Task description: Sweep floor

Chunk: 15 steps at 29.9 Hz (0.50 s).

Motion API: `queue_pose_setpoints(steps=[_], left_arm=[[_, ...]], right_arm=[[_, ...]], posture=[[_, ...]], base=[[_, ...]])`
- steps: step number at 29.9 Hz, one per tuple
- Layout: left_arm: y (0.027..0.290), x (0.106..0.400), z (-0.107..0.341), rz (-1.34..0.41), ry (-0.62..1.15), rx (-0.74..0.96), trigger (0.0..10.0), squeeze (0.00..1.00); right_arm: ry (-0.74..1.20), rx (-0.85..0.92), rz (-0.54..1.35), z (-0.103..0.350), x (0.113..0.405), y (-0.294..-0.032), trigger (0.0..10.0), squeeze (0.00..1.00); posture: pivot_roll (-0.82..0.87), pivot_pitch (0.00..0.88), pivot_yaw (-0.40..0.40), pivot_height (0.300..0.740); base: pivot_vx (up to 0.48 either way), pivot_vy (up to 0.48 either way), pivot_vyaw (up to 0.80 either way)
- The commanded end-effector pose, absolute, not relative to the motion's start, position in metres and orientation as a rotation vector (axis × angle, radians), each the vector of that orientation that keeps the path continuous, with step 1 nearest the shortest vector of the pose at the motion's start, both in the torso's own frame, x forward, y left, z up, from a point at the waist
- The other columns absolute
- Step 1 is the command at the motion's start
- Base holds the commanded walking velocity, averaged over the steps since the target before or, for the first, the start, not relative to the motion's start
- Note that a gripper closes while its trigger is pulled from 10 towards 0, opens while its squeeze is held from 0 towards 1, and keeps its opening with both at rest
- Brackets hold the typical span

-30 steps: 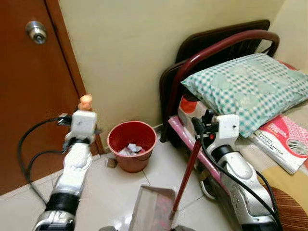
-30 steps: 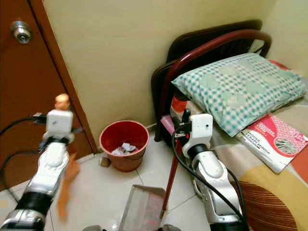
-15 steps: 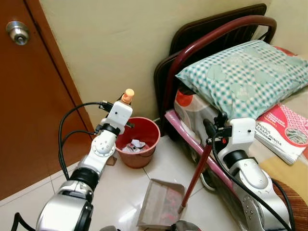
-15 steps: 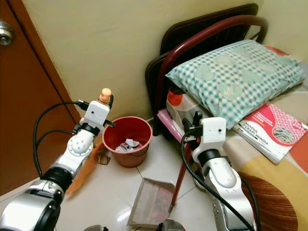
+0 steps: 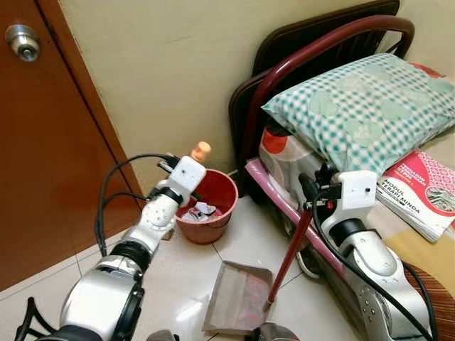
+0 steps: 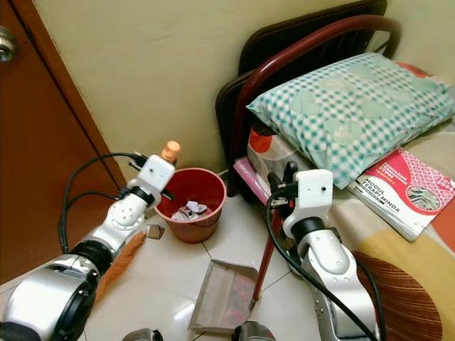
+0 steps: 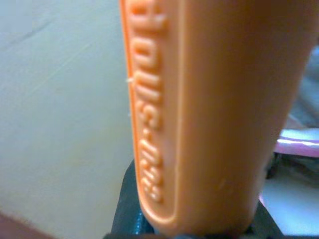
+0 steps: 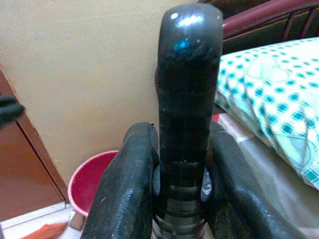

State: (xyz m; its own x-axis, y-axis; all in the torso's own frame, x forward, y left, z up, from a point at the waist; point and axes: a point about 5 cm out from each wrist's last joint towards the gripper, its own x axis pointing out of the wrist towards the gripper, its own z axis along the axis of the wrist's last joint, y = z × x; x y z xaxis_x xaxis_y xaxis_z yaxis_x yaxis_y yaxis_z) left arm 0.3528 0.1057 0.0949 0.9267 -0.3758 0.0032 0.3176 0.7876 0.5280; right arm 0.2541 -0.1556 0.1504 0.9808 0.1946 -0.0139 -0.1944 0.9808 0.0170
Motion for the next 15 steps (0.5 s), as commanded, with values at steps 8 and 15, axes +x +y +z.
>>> queue_pose_setpoints(steps=[8,15], left_arm=[[0.101,0.372,0.144,-0.185,-0.345,0.571,10.0,0.0],[0.083,0.363,0.123,-0.243,-0.203,0.295,10.0,0.0]], right_arm=[[-0.05,0.015,0.204,0.167,0.249,-0.154,10.0,0.0],[-0.055,0.027,0.213,0.169,0.25,-0.15,10.0,0.0]], posture=[[-0.21,0.166,0.018,0.74],[-0.21,0.173,0.01,0.74]], base=[[0.0,0.0,0.0],[0.0,0.0,0.0]])
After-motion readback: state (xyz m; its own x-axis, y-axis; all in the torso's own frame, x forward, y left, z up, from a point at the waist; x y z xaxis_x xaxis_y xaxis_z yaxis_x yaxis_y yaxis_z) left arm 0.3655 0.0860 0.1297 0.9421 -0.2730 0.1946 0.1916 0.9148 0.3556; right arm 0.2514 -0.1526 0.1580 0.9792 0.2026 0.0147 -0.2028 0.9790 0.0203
